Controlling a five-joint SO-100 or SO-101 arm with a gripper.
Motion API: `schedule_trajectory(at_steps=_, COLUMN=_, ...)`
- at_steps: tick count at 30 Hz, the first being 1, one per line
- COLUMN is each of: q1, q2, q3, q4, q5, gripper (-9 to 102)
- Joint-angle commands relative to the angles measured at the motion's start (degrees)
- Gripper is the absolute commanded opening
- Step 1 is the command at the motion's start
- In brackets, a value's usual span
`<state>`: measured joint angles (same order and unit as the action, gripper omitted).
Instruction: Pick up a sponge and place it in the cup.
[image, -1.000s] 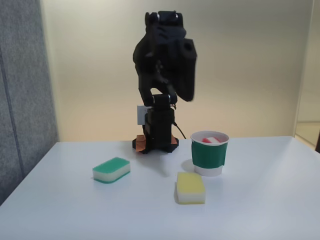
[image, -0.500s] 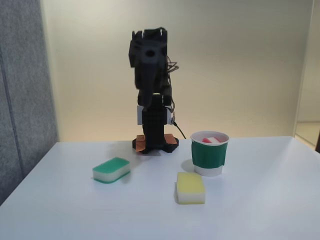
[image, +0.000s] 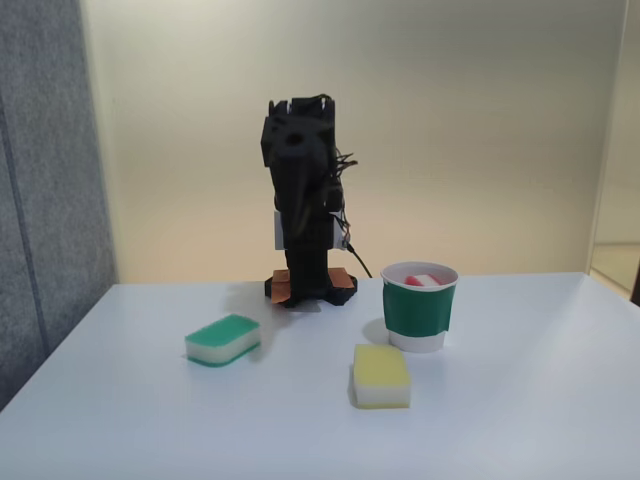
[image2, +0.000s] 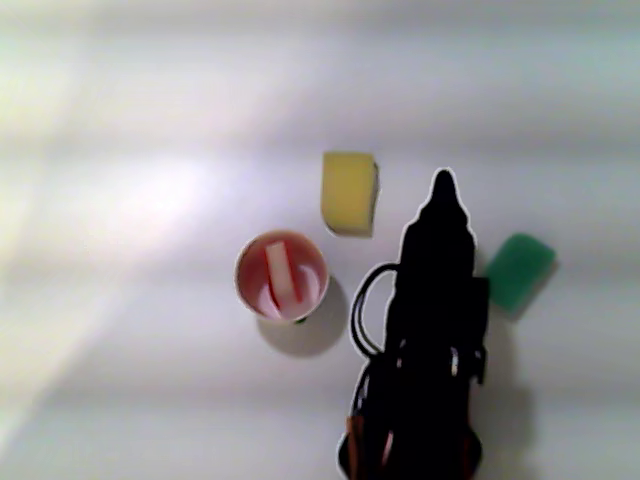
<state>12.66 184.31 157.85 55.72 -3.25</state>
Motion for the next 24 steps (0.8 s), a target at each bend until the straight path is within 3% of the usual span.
schedule_trajectory(at_steps=1, q1=-0.53, q2=2.55, q3=1.85, q4=0.0, q5=0.88, gripper=0)
schedule_trajectory(at_steps=21, q1=-6.68, q2=2.64, q3=18.81, q4=0.18, q5=5.27, gripper=0)
schedule_trajectory(at_steps=24, q1=-6.68, q2=2.64, q3=19.34, q4=4.92, q5=4.75, gripper=0)
